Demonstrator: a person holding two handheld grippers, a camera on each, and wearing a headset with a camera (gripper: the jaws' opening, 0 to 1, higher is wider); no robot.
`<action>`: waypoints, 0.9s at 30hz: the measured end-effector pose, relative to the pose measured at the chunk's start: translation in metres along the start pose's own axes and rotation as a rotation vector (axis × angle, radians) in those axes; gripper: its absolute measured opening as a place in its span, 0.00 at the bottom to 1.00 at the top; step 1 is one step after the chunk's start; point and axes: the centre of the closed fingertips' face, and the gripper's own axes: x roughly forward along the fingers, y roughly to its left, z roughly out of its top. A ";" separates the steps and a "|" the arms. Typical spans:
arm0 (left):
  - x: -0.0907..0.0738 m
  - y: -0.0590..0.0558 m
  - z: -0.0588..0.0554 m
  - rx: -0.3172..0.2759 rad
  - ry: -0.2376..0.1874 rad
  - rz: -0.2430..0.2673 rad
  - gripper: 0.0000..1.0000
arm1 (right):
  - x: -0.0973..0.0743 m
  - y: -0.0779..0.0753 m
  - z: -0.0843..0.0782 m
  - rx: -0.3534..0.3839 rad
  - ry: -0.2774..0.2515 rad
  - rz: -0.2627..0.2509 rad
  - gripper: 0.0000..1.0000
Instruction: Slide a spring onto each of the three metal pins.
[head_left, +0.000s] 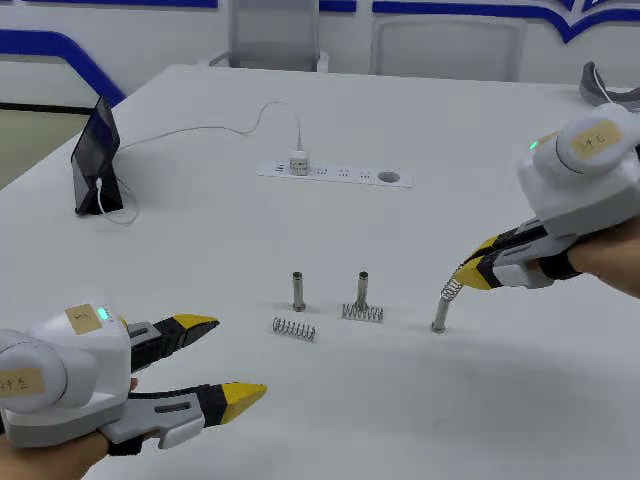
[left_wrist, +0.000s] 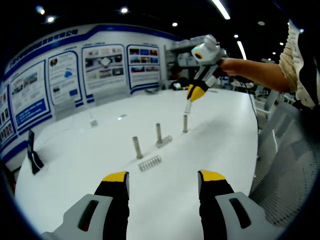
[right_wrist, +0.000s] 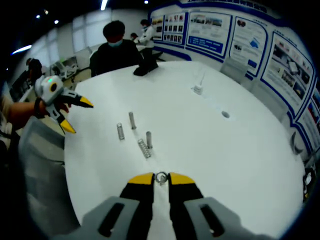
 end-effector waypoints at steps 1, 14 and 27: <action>0.000 0.000 0.000 0.000 0.000 0.001 0.56 | 0.001 0.000 0.000 -0.001 0.004 0.001 0.12; -0.001 0.001 -0.004 -0.009 0.000 0.001 0.56 | 0.007 0.000 -0.003 -0.001 0.037 0.011 0.12; -0.001 0.003 -0.006 -0.012 -0.001 -0.001 0.56 | 0.007 -0.002 -0.004 0.000 0.058 0.008 0.12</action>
